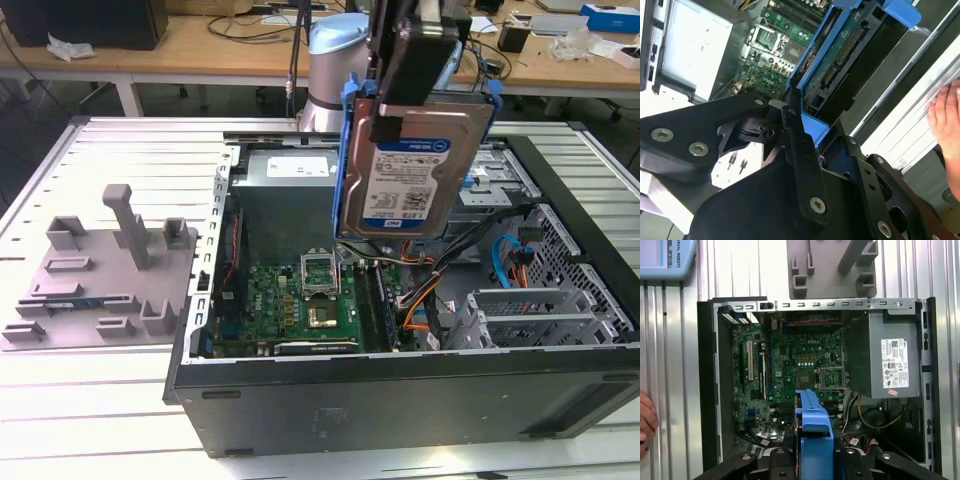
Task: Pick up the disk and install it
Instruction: 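Insert the disk into the insertion slot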
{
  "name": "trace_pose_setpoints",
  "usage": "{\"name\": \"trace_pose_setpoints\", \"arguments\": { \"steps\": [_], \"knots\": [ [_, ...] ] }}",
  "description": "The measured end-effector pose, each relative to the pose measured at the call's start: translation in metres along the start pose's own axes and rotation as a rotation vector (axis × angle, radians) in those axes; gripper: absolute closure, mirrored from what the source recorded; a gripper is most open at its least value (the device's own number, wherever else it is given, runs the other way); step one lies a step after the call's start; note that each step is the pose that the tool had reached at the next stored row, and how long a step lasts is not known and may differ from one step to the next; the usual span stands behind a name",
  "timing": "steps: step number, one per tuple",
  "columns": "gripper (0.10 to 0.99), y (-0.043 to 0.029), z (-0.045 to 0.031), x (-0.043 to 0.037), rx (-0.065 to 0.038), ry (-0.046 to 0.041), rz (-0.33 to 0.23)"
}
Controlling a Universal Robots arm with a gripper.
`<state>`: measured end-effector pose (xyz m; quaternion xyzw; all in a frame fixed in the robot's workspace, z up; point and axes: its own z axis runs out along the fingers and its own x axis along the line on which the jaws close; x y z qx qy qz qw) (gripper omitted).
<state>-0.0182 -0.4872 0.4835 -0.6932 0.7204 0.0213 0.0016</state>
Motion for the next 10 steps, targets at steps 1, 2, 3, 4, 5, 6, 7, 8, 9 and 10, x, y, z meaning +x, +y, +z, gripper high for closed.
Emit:
{"name": "trace_pose_setpoints", "arguments": {
  "steps": [1,2,3,4,5,6,7,8,9,10],
  "knots": [
    [0.718,-0.0031,-0.0002,0.0011,0.000,0.0001,0.000],
    [0.718,-0.0076,-0.0003,0.0027,0.000,0.0001,0.000],
    [0.718,-0.0102,-0.0004,0.0036,0.000,0.0001,0.000],
    [0.718,-0.0133,-0.0005,0.0049,0.000,0.0001,0.000],
    [0.718,-0.0181,-0.0006,0.0070,0.000,0.0001,0.000],
    [0.718,-0.0207,-0.0006,0.0084,0.000,0.0000,0.000],
    [0.718,-0.0237,-0.0006,0.0102,0.000,0.0001,0.000],
    [0.718,-0.0282,-0.0005,0.0133,0.000,0.0000,0.000],
    [0.718,-0.0306,-0.0004,0.0152,0.000,0.0000,0.000],
    [0.718,-0.0325,-0.0003,0.0167,0.000,0.0000,0.000]
  ]
}}
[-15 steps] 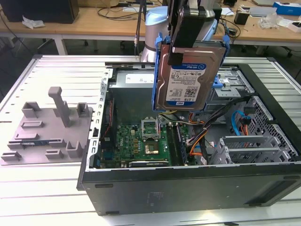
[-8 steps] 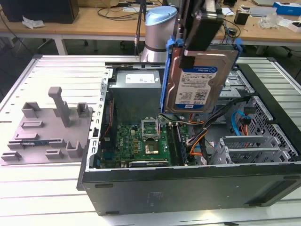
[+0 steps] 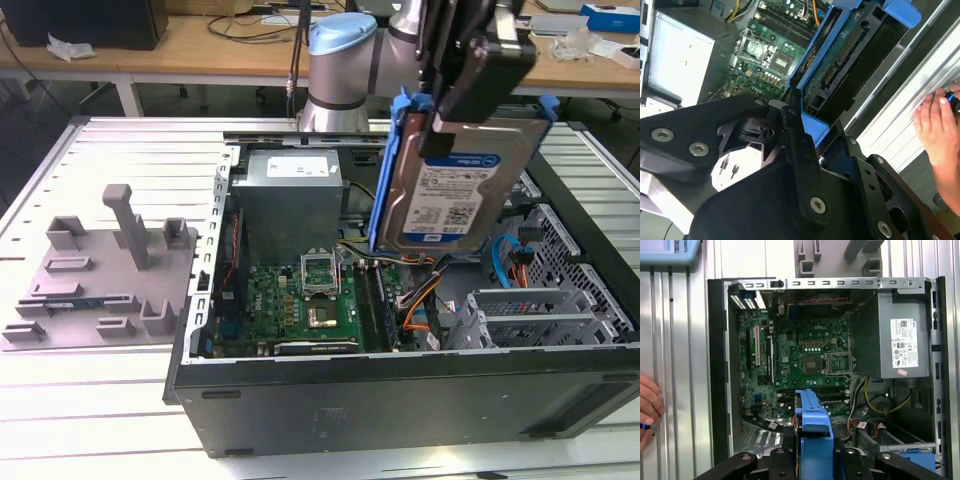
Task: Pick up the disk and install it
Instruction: 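Insert the disk into the insertion slot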
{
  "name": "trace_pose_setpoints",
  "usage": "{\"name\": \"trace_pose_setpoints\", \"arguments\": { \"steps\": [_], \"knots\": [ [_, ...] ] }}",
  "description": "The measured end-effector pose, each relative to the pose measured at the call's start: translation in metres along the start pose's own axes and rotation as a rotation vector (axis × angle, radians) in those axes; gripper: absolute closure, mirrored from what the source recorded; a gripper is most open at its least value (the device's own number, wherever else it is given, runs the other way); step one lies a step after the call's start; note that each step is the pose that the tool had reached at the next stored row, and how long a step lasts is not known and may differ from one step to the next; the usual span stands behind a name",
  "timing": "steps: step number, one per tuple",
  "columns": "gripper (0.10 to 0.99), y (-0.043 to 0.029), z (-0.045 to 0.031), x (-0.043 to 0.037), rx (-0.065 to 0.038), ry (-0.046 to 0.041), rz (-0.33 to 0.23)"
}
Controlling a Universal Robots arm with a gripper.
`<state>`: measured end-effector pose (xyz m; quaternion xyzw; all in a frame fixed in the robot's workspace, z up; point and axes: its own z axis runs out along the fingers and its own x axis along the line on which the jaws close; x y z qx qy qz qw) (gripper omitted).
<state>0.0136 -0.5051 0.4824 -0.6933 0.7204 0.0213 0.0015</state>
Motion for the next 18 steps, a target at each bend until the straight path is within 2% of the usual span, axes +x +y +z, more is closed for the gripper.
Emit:
{"name": "trace_pose_setpoints", "arguments": {
  "steps": [8,12,14,16,18],
  "knots": [
    [0.718,-0.0213,0.0015,0.0178,0.000,0.0000,0.000],
    [0.718,-0.0413,0.0021,0.0238,0.000,0.0000,0.000],
    [0.718,-0.0559,0.0023,0.0256,0.000,0.0001,0.000],
    [0.718,-0.0640,0.0026,0.0264,0.000,0.0000,0.000],
    [0.718,-0.0751,0.0030,0.0274,0.000,0.0000,0.000]
  ]
}}
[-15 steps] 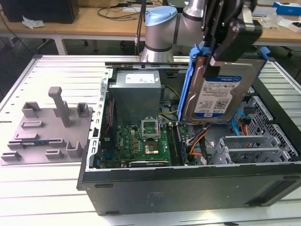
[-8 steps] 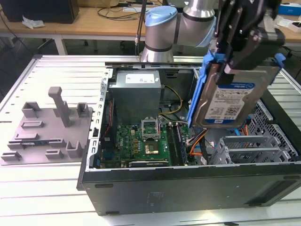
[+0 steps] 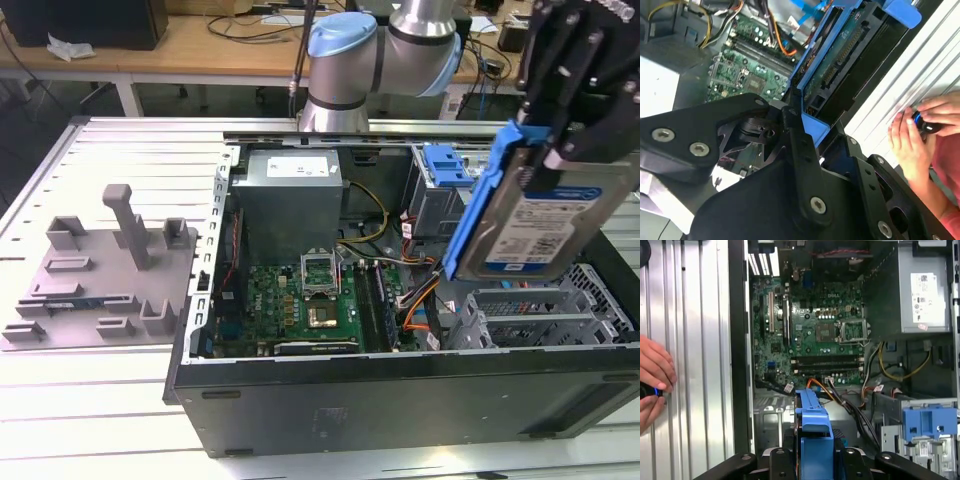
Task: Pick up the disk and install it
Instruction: 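Insert the disk into the insertion slot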
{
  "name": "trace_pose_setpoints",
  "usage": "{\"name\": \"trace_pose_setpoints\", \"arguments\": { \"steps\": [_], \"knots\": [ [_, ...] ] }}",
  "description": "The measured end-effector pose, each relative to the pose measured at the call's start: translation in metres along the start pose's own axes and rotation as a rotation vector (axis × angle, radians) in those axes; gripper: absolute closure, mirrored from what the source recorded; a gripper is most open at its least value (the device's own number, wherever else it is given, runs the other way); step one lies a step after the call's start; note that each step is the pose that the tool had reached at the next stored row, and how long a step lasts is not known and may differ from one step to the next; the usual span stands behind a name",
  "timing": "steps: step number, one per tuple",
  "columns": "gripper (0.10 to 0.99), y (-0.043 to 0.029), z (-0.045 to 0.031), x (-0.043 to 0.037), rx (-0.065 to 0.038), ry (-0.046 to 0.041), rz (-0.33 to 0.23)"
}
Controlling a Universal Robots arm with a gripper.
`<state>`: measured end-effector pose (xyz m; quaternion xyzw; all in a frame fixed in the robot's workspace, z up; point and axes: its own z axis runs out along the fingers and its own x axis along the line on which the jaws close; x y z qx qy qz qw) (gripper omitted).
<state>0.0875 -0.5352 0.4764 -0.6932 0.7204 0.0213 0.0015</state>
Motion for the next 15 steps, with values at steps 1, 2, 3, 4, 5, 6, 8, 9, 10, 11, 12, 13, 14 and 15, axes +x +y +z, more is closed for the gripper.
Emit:
{"name": "trace_pose_setpoints", "arguments": {
  "steps": [1,2,3,4,5,6,8,9,10,11,12,13,14,15],
  "knots": [
    [0.718,-0.0034,0.0001,0.0003,0.000,0.0000,0.000],
    [0.718,-0.0089,0.0004,0.0007,0.000,0.0001,0.000],
    [0.718,-0.0119,0.0007,0.0009,0.000,0.0000,0.000],
    [0.718,-0.0143,0.0009,0.0011,0.000,0.0000,0.000],
    [0.718,-0.0175,0.0013,0.0014,0.000,0.0000,0.000],
    [0.718,-0.0201,0.0014,0.0017,0.000,0.0000,0.000],
    [0.718,-0.0230,0.0019,0.0021,0.000,-0.0001,0.000],
    [0.718,-0.0230,0.0018,0.0022,0.000,0.0001,0.000],
    [0.718,-0.0230,0.0019,0.0022,0.000,0.0001,0.000],
    [0.718,-0.0231,0.0019,0.0022,0.000,0.0001,0.000],
    [0.718,-0.0238,0.0020,0.0023,0.000,-0.0001,0.000],
    [0.718,-0.0246,0.0020,0.0024,0.000,0.0000,0.000],
    [0.718,-0.0255,0.0020,0.0024,0.000,0.0001,0.000],
    [0.718,-0.0262,0.0021,0.0023,0.000,0.0002,0.000]
  ]
}}
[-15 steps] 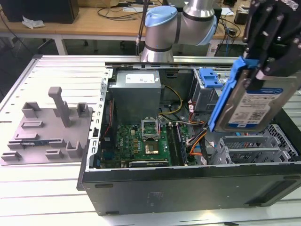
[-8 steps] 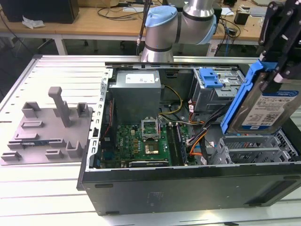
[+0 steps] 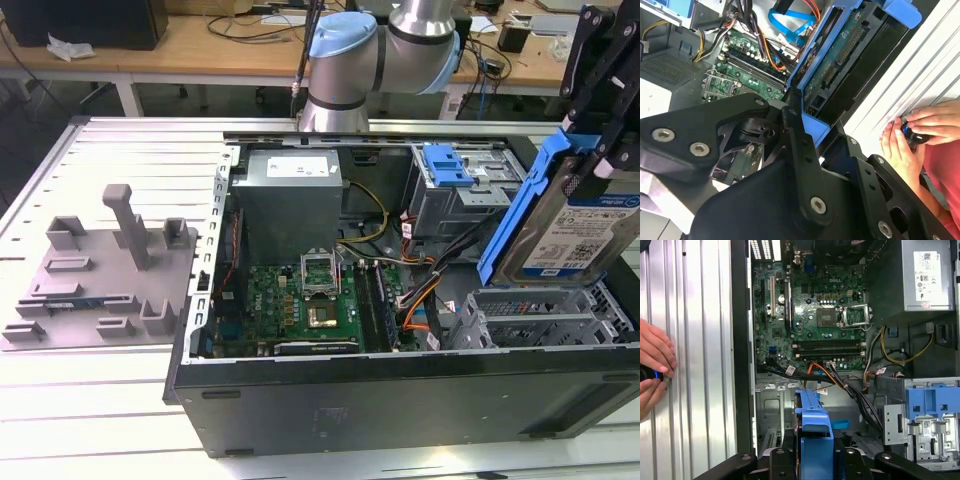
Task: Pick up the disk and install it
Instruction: 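Insert the disk into the insertion slot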
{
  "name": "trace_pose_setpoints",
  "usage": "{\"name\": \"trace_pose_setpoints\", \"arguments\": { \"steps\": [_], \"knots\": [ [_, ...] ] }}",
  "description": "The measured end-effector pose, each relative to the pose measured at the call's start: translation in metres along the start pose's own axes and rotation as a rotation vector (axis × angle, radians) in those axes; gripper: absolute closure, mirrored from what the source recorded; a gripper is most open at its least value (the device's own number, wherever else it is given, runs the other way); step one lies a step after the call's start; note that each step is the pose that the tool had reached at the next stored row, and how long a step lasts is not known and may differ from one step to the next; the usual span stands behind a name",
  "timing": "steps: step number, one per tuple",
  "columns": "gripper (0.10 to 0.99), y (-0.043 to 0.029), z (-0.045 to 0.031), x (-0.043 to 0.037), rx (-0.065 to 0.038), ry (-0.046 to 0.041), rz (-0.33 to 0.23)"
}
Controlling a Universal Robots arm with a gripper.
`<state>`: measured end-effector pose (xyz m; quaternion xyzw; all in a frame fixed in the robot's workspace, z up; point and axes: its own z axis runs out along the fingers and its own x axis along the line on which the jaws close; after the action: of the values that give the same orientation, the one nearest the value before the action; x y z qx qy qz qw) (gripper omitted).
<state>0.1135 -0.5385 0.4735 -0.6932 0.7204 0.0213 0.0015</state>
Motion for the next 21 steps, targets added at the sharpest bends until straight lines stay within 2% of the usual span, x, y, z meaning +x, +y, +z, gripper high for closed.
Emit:
{"name": "trace_pose_setpoints", "arguments": {
  "steps": [21],
  "knots": [
    [0.718,-0.0002,0.0004,0.0035,0.000,0.0007,-0.028]
  ]
}}
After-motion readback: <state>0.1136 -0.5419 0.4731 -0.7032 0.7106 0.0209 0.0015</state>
